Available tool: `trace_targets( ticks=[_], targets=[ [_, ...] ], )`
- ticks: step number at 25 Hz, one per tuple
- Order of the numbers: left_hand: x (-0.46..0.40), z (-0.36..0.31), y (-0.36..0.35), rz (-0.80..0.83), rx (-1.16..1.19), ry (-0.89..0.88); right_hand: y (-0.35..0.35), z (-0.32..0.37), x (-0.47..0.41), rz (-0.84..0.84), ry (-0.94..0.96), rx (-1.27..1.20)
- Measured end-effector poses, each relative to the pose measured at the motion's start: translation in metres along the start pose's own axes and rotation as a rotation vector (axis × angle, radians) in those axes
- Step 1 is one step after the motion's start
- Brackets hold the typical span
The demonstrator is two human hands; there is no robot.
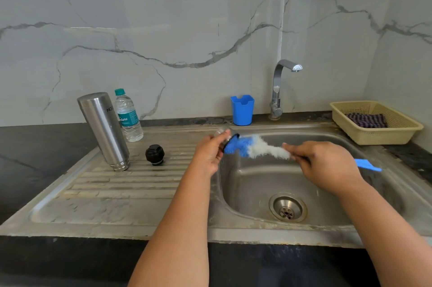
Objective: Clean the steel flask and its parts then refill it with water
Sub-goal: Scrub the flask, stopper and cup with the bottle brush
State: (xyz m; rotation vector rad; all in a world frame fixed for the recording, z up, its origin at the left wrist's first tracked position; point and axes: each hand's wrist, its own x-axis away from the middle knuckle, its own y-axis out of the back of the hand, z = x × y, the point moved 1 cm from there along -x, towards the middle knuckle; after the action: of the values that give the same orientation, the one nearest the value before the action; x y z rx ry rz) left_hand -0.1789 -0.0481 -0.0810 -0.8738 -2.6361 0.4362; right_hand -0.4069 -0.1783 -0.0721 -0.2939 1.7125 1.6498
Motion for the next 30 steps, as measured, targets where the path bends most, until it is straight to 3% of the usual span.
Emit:
trace_targets(
  ticks=[2,4,5,7,8,9,10,12,13,15,17,21,22,26,30],
  targets=[
    [0.001,0.003,-0.003,-0.015,-0.132,-0.037,-0.005,0.002,-0.002,-0.083,0.058,0.110],
    [0.000,-0.001,-0.003,0.031,-0.011,-0.069,-0.008,0.007,0.000,0.012,-0.015,-0.013],
    [-0.001,-0.004,-0.002,0.077,0.102,-0.087,-0.008,0.008,0.000,0.143,-0.144,-0.220],
    [0.000,-0.009,0.000,0.197,0.350,-0.107,-0.007,0.011,-0.002,0.435,-0.537,-0.896],
    [0.000,-0.011,0.001,0.246,0.444,-0.101,-0.008,0.011,-0.002,0.470,-0.654,-1.078],
    [0.000,-0.012,0.001,0.280,0.489,-0.097,-0.008,0.010,-0.003,0.443,-0.656,-1.113],
    [-0.001,-0.013,0.001,0.282,0.484,-0.100,-0.008,0.009,-0.003,0.357,-0.538,-0.953],
    [-0.005,-0.009,0.000,0.170,0.334,-0.109,-0.009,0.008,-0.002,0.076,-0.173,-0.269],
    [-0.008,-0.006,-0.001,0.083,0.219,-0.103,-0.010,0.009,-0.004,-0.004,-0.055,-0.037],
    [-0.008,0.001,-0.001,-0.048,0.016,-0.109,-0.016,0.010,-0.007,-0.095,0.109,0.176],
    [-0.010,0.002,0.001,-0.035,-0.018,-0.158,-0.025,0.018,-0.005,-0.032,0.058,0.101],
    [-0.006,-0.007,0.005,0.215,0.305,-0.236,-0.025,0.008,-0.004,0.357,-0.533,-0.879],
    [-0.007,-0.005,0.005,0.223,0.329,-0.235,-0.026,0.000,-0.005,0.369,-0.516,-0.884],
    [-0.003,-0.003,-0.006,0.029,0.274,-0.186,-0.029,-0.005,-0.004,0.095,-0.142,-0.340],
    [-0.009,-0.006,0.001,-0.035,0.197,-0.135,-0.030,0.003,-0.011,-0.090,-0.097,-0.246]
  ],
)
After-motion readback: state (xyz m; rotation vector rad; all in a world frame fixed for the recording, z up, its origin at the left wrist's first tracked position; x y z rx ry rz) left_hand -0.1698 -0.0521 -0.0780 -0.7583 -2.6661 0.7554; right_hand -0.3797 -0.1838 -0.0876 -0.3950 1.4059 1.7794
